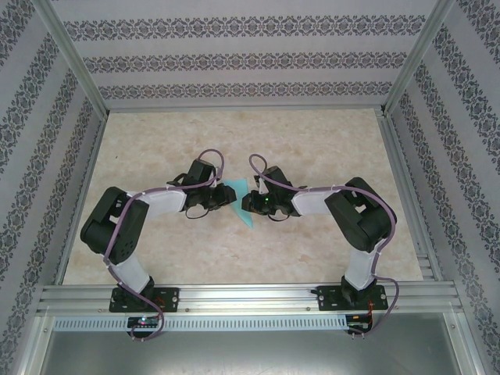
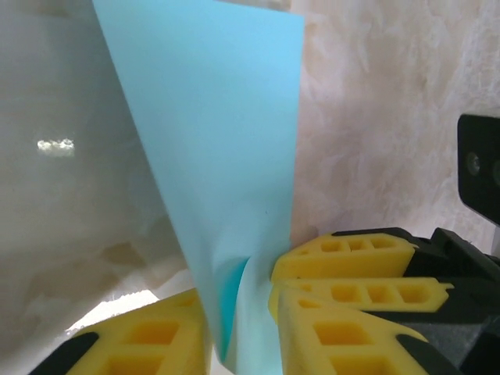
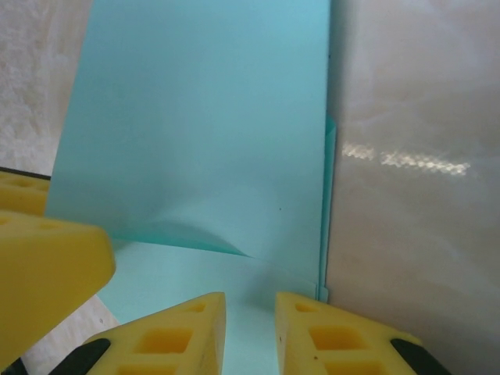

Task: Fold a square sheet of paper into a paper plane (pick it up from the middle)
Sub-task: Fold the wing for the fifth time at the center of the table.

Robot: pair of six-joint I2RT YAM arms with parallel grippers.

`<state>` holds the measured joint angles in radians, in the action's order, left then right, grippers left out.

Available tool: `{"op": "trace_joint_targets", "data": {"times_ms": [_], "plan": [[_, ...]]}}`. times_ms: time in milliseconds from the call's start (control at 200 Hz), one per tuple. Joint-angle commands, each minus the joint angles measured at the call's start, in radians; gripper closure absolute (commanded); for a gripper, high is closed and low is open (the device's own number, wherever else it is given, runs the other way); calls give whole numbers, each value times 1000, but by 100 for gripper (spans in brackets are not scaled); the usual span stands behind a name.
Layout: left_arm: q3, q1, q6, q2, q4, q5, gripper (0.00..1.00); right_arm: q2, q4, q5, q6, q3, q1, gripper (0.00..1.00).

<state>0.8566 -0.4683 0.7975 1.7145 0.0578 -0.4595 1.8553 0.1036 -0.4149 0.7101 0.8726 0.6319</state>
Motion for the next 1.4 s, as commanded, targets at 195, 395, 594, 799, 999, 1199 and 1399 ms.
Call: {"op": "trace_joint_targets", "data": {"times_ms": [195,395,594,799,999,1199,1399], "plan": [[30,10,-20,30,28,-22,92,-43,-154,115,-139,51,-23,74],[23,-2,42,5,34,-11,96,-235,-117,310,-218,-19,28,53],[39,-10,75,-19,70,5,96,-333,-44,516,-420,-132,152,41],[42,-16,101,-24,89,10,96,-307,81,619,-591,-192,264,43],[45,-20,112,-29,107,15,97,-222,251,706,-740,-205,363,46],[46,-21,119,-36,115,20,97,-118,289,742,-771,-162,377,51],[36,-23,136,-35,103,18,97,-43,383,745,-793,-158,377,59]]}}
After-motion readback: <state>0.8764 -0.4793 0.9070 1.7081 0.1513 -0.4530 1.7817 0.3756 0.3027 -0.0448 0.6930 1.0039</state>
